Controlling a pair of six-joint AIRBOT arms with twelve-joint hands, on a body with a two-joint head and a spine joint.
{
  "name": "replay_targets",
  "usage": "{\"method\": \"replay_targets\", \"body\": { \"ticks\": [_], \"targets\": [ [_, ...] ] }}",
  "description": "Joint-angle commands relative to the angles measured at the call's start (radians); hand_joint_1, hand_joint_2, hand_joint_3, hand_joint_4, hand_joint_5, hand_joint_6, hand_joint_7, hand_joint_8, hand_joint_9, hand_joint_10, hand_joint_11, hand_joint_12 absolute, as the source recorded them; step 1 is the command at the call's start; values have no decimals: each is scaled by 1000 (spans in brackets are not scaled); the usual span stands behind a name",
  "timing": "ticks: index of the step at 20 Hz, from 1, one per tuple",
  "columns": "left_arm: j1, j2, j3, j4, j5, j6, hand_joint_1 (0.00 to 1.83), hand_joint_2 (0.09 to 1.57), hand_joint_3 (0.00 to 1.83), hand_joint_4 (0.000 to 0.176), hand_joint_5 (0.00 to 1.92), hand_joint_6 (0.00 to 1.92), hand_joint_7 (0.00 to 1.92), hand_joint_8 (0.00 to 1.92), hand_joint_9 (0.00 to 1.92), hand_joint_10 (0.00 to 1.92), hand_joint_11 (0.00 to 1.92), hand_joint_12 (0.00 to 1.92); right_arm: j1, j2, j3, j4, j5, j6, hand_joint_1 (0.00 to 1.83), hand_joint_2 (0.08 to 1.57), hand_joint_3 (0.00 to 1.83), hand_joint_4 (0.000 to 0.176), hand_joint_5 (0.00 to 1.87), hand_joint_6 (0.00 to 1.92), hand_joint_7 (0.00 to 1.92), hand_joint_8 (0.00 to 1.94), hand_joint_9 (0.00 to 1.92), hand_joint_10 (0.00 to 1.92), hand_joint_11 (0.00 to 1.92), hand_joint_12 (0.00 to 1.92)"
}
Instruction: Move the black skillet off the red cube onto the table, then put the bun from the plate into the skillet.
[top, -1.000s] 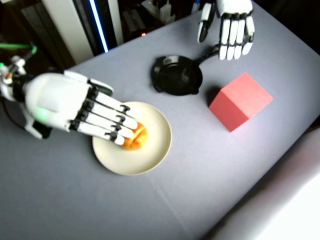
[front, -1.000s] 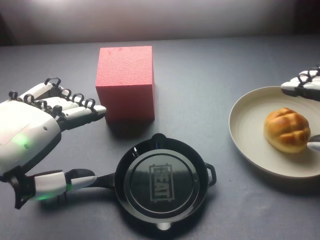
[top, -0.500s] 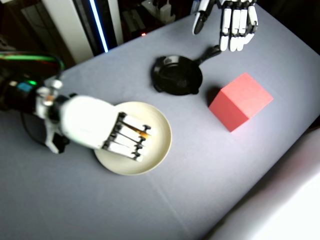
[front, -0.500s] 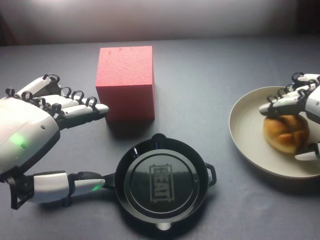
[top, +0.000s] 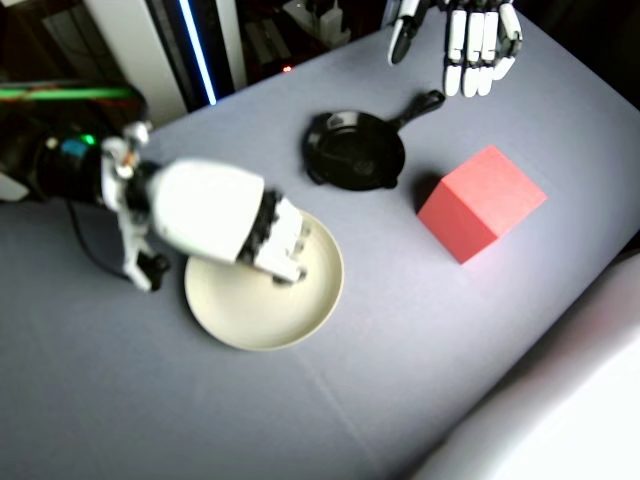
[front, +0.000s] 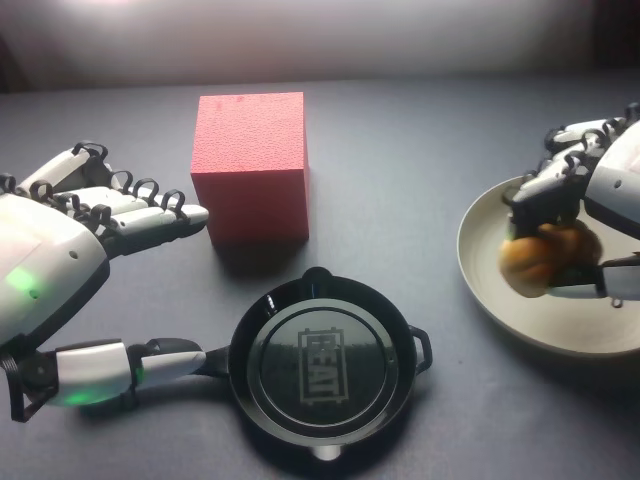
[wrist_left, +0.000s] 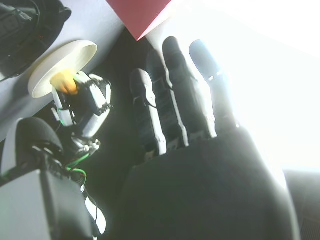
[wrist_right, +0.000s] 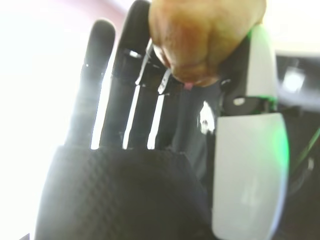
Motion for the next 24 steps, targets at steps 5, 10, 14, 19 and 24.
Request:
{"method": "replay_targets", "body": {
  "ticks": [5, 10, 14, 19, 24],
  "targets": [
    [14, 20, -3, -14, -160, 1, 467, 1004, 3, 0, 536, 7, 587, 9, 586, 43, 5, 1313, 91, -69, -1, -137, 192, 98, 1236, 1084, 0, 11, 1009, 907, 1104, 840, 976, 706, 670, 1174],
    [69, 48, -13, -82, -235, 5, 101, 1151, 10, 19, 446, 6, 454, 2, 541, 24, 7, 1217, 161, -187, 27, -243, 127, 153, 1369, 1043, 1, 0, 1138, 560, 1177, 722, 995, 1020, 706, 1215],
    [108, 53, -27, -123, -295, 14, 0, 1234, 2, 5, 446, 2, 479, 2, 461, 0, 93, 756, 193, -286, 68, -309, -53, 165, 800, 1005, 0, 111, 363, 28, 397, 82, 288, 171, 10, 857],
    [109, 49, -28, -131, -308, 14, 0, 1231, 2, 3, 474, 10, 506, 9, 489, 12, 135, 775, 193, -291, 74, -288, -70, 165, 735, 962, 2, 128, 132, 1, 196, 1, 105, 5, 0, 253],
    [112, 53, -33, -135, -339, 13, 0, 1244, 6, 15, 483, 8, 511, 6, 507, 16, 135, 774, 113, -157, 21, -142, 109, 158, 838, 917, 0, 131, 21, 0, 69, 3, 44, 7, 0, 114]
  ]
}}
